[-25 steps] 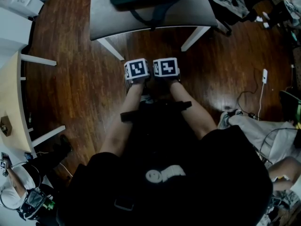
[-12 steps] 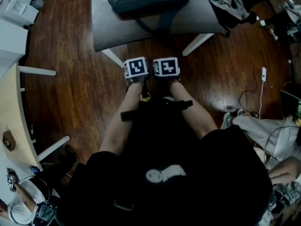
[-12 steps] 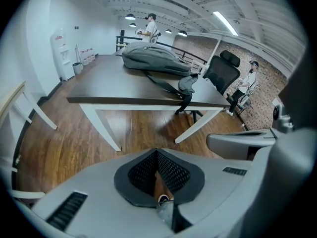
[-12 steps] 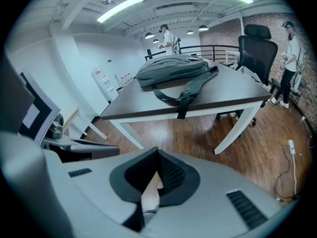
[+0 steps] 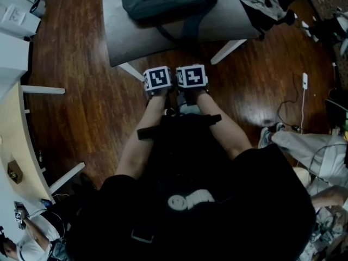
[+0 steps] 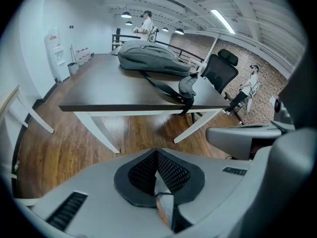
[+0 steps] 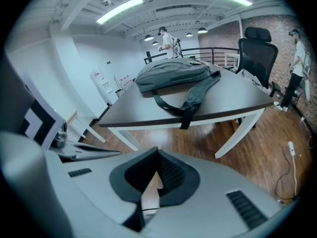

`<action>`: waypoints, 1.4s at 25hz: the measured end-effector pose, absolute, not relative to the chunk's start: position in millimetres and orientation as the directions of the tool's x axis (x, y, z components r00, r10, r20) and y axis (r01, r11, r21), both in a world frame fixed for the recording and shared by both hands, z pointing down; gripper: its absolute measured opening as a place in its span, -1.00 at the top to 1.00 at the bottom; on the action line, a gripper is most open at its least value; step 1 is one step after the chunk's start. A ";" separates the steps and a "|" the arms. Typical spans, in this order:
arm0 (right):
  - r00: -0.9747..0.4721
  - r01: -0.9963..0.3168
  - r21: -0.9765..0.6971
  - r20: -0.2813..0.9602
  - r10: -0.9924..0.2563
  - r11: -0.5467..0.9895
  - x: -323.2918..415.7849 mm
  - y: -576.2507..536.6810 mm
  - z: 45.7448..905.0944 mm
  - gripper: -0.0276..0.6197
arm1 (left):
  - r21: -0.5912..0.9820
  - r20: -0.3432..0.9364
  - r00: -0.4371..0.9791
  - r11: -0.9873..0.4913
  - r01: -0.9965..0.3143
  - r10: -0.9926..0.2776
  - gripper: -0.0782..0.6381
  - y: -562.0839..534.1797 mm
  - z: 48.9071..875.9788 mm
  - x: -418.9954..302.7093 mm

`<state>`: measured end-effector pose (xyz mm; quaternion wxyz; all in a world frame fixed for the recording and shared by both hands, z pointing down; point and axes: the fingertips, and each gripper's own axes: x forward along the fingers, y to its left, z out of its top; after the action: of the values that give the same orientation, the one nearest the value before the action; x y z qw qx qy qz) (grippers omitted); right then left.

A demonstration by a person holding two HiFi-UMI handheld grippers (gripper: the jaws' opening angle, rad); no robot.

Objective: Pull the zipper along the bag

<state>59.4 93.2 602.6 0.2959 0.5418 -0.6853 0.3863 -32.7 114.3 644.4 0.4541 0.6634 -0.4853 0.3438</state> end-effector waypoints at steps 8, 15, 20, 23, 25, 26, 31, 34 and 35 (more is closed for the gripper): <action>-0.246 -0.969 -0.196 0.820 -0.516 0.150 61.7 31.4 602.4 0.86 | 0.266 0.889 0.281 -0.092 -0.960 -0.362 0.79 54.0 638.3 -38.1; -0.287 -0.958 -0.224 0.794 -0.536 0.181 62.7 -39.4 586.9 0.86 | 0.244 0.897 0.255 -0.079 -0.967 -0.360 0.79 -2.9 635.4 -32.9; -0.291 -0.956 -0.220 0.795 -0.532 0.195 71.2 -71.9 587.8 0.86 | 0.247 0.894 0.256 -0.073 -0.966 -0.368 0.79 -35.3 632.1 -23.6; -0.310 -0.950 -0.238 0.800 -0.514 0.203 70.2 -83.3 590.4 0.86 | 0.239 0.903 0.241 -0.050 -0.970 -0.356 0.79 -45.0 635.6 -24.6; -0.321 -0.946 -0.245 0.801 -0.505 0.213 70.2 -91.2 593.0 0.86 | 0.233 0.906 0.230 -0.034 -0.972 -0.355 0.79 -52.4 637.2 -25.7; -0.324 -0.945 -0.245 0.804 -0.499 0.219 70.9 -95.2 595.1 0.86 | 0.229 0.907 0.223 -0.027 -0.973 -0.356 0.79 -56.3 637.5 -26.1; -0.364 -0.930 -0.280 0.800 -0.477 0.239 71.7 -112.9 598.5 0.86 | 0.218 0.909 0.206 -0.007 -0.976 -0.361 0.79 -75.4 637.6 -20.6; -0.392 -0.918 -0.305 0.797 -0.460 0.253 72.3 -121.7 600.7 0.86 | 0.203 0.919 0.179 0.034 -0.979 -0.352 0.79 -82.4 637.8 -23.9; -0.397 -0.916 -0.310 0.799 -0.451 0.256 73.4 -123.0 601.6 0.86 | 0.198 0.922 0.169 0.048 -0.979 -0.350 0.79 -84.1 637.3 -24.7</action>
<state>73.4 -123.0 601.6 0.2936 0.4642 -0.7361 0.3956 -24.7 -84.1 637.3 0.4698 0.6032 -0.5507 0.3350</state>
